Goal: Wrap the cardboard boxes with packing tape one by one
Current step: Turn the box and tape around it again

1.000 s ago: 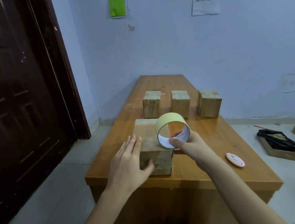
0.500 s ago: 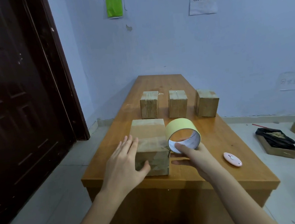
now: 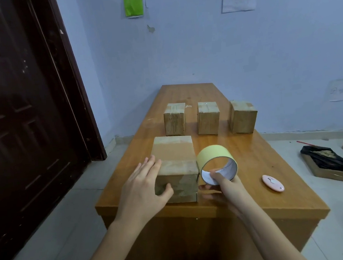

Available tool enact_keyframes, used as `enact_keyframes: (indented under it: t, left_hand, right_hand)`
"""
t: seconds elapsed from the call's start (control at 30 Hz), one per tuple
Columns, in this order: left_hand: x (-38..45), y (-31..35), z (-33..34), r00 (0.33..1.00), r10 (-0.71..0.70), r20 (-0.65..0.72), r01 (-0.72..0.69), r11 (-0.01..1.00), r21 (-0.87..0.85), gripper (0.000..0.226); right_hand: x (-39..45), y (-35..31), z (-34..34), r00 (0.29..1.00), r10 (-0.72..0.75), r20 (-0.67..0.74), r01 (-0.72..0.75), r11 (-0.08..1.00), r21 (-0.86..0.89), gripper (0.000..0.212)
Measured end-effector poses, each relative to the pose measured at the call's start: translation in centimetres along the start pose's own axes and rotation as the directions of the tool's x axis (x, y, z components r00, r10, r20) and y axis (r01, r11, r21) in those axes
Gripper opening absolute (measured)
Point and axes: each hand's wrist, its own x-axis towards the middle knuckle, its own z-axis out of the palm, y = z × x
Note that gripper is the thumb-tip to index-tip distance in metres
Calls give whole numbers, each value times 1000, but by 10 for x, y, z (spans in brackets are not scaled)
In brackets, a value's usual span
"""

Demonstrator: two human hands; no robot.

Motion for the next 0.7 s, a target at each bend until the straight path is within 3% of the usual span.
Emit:
enact_keyframes:
  t: [0.07,0.2,0.27,0.33,0.5,0.57,0.63,0.7]
  left_hand:
    - [5,1,-4,1000,5,-15,-5,999,44,57]
    - [17,23,-9,997,78,-16,-72,974,216,62]
    - [18,37,2,982,186,42,-190,963,192,70]
    - [17,44,14,971,225,75,-235,956,175,63]
    - [17,40,15,973,227,34,-229,969,95,55]
    - [17,37,10,969,245,40,-244,970,-9,58]
    - [17,31,1,983,179,42,-173,979,-107,65]
    - [13,21,-5,985,169,-47,-170,985,-16,65]
  right_hand:
    - [1,5,-1,1000,-12,-2,12,994,-108,14]
    - [1,6,-4,1000,-3,24,6,987,-159,16]
    - [0,5,-5,999,-4,48,12,985,-170,18]
    - [0,4,-6,999,-6,50,15,985,-173,18]
    - [-1,5,-5,998,-5,69,16,985,-169,21]
    - [-1,5,-5,997,-4,74,17,985,-172,22]
    - [-2,6,-5,997,-5,79,18,986,-168,21]
    - [-1,6,-6,997,-7,77,20,986,-168,21]
